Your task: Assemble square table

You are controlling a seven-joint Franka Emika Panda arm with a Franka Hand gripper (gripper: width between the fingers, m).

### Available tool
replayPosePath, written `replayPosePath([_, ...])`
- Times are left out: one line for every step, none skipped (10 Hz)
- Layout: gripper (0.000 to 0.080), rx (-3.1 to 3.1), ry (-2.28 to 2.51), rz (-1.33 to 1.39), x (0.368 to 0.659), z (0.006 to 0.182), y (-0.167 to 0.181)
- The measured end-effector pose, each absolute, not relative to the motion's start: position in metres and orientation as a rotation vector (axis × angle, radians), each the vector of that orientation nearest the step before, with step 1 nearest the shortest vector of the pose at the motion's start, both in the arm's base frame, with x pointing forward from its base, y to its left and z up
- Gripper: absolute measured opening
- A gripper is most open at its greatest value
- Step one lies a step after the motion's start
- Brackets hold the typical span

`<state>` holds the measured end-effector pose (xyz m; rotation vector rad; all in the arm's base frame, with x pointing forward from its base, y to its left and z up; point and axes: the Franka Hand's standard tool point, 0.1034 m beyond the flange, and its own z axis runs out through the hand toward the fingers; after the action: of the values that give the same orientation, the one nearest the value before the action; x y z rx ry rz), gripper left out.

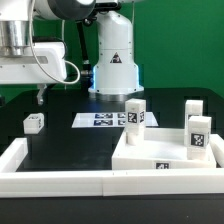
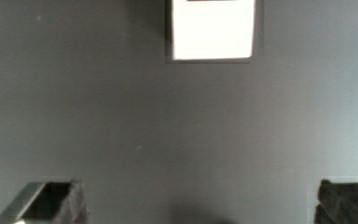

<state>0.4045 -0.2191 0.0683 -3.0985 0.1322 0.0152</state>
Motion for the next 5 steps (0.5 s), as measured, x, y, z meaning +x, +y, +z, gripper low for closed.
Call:
replayPosePath([0.0648,-3.068,0.119,0.126,0.407,0.067,-0.213])
replayPosePath([0.0648,-3.044,0.128,0.199,0.407,0.062,-0.21])
replayPosePath([0.0648,-3.035,0.135,0.236,0.404,0.056,-0.204])
replayPosePath([0.0648,-3.016,0.146,0.343,0.398,0.05,-0.196])
replayPosePath([0.0648,-3.013,0.127,0.441,0.396,0.045,-0.195])
